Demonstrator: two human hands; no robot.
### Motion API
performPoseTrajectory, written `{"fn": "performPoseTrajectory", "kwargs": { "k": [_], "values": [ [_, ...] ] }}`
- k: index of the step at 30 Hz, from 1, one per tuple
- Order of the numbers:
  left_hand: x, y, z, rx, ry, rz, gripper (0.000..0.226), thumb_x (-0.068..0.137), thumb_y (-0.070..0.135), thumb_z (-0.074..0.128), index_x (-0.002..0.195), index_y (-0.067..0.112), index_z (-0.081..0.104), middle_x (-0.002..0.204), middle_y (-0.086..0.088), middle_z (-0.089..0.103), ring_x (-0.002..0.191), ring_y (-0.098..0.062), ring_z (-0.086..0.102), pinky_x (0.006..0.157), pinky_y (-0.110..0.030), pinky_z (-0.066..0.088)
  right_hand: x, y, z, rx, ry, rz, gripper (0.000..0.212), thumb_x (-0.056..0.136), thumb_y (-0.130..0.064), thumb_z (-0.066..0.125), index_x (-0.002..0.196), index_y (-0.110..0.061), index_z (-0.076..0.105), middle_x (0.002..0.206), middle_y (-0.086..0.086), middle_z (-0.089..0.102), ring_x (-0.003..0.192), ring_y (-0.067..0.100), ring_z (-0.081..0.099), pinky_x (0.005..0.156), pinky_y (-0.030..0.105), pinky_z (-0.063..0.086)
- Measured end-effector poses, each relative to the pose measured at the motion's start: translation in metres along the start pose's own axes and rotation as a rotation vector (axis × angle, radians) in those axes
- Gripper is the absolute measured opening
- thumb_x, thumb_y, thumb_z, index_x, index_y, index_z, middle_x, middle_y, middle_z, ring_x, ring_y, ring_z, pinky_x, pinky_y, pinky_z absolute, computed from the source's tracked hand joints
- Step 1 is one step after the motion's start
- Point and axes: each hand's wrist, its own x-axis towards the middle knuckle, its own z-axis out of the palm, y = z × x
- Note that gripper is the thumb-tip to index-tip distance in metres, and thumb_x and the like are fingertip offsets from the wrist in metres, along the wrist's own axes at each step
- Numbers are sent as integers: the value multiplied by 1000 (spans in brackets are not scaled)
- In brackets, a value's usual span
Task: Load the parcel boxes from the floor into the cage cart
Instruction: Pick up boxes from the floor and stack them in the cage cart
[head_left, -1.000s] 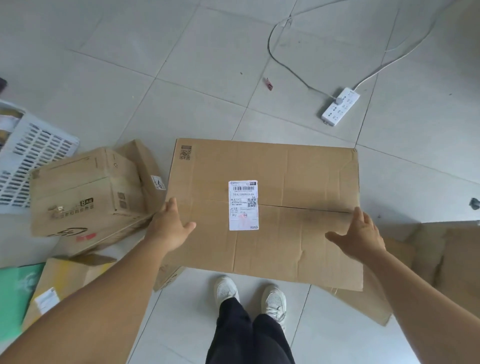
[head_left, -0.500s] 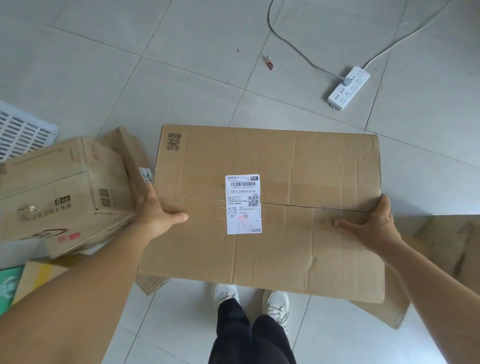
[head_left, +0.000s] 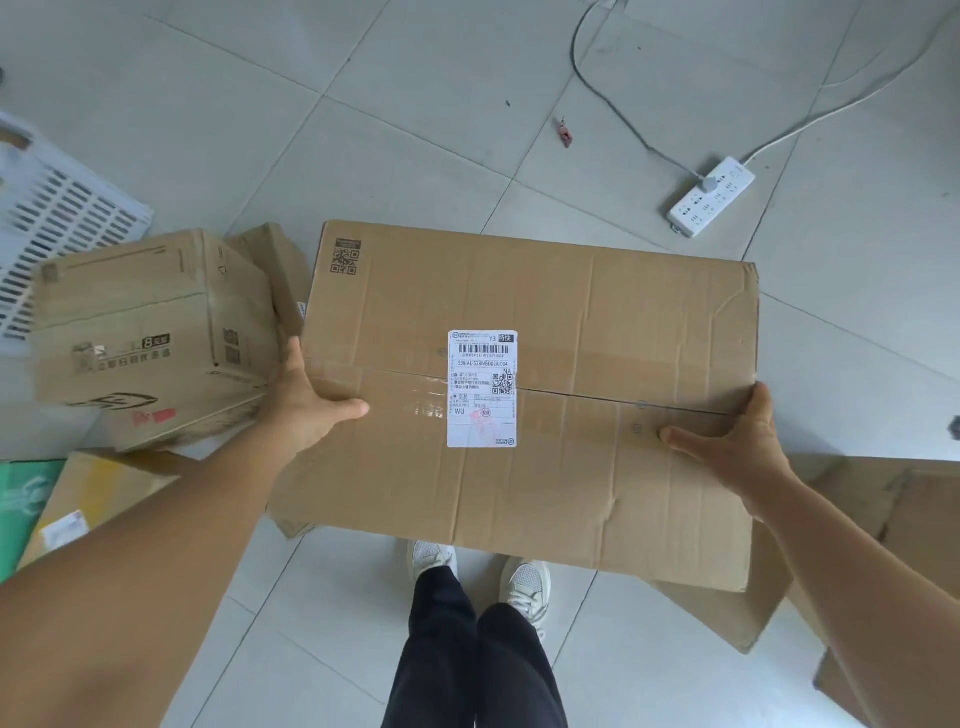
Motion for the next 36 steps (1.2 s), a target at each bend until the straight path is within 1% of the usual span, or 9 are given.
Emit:
{"fn": "performPoseTrajectory", "kwargs": {
  "k": [11, 16, 21, 23, 27, 29, 32, 34, 36],
  "values": [
    [-105, -14, -90, -102, 210, -12, 121, 70, 27, 85, 155, 27, -2, 160, -3, 14, 146, -25, 20, 117, -44, 21, -67, -76, -37, 29, -54, -225, 103, 58, -33, 91, 139, -23, 27, 132, 6, 46, 117, 27, 50, 88, 44, 51],
    [-156, -36, -133, -180, 278, -14, 123, 69, 29, 86, 154, 30, -3, 160, -2, 16, 146, -27, 19, 117, -49, 23, -118, -110, -49, 52, -90, -315, 118, 34, -54, 83, 136, -31, 28, 129, 3, 47, 114, 26, 53, 91, 51, 53],
    [-222, -71, -167, -267, 377, -1, 118, 63, 29, 89, 153, 27, 12, 153, -7, 30, 139, -28, 34, 112, -48, 32, -171, -132, -53, 38, -121, -438, 110, 51, -40, 90, 140, -29, 26, 133, 4, 46, 114, 27, 52, 94, 49, 51],
    [-252, -88, -177, -292, 433, 9, 109, 67, 24, 87, 151, 22, 18, 148, -9, 34, 135, -30, 38, 109, -43, 35, -192, -140, -52, 26, -137, -483, 108, 57, -37, 91, 141, -29, 25, 133, 4, 45, 115, 27, 50, 94, 47, 50],
    [-317, -125, -200, -339, 537, -10, 112, 70, 24, 85, 154, 22, 12, 150, -8, 31, 136, -27, 36, 110, -39, 33, -246, -157, -47, -21, -151, -579, 99, 62, -37, 90, 137, -23, 28, 130, 7, 47, 107, 28, 50, 81, 38, 46],
    [-348, -148, -214, -374, 573, -34, 108, 67, 26, 87, 151, 25, 19, 147, -7, 37, 134, -27, 40, 109, -40, 36, -278, -164, -44, -15, -189, -621, 106, 51, -45, 90, 135, -25, 29, 129, 7, 48, 109, 29, 52, 86, 43, 50],
    [-393, -176, -234, -407, 658, -42, 80, 61, 28, 88, 124, 31, 40, 128, -2, 52, 116, -26, 54, 91, -35, 44, -321, -179, -38, 5, -253, -693, 109, 36, -54, 86, 127, -30, 31, 126, 5, 49, 111, 29, 54, 92, 51, 52],
    [-421, -189, -246, -418, 715, -47, 80, 64, 25, 87, 128, 28, 38, 126, 4, 49, 115, -24, 52, 89, -32, 40, -347, -191, -34, -3, -285, -746, 101, 47, -45, 91, 127, -30, 31, 124, 3, 47, 109, 28, 52, 94, 51, 51],
    [-447, -203, -257, -449, 766, -56, 84, 68, 21, 86, 135, 22, 36, 129, 3, 48, 122, -25, 49, 97, -35, 39, -370, -204, -29, -17, -312, -792, 96, 54, -39, 92, 128, -29, 32, 125, 4, 47, 109, 28, 51, 95, 51, 50]
  ]
}}
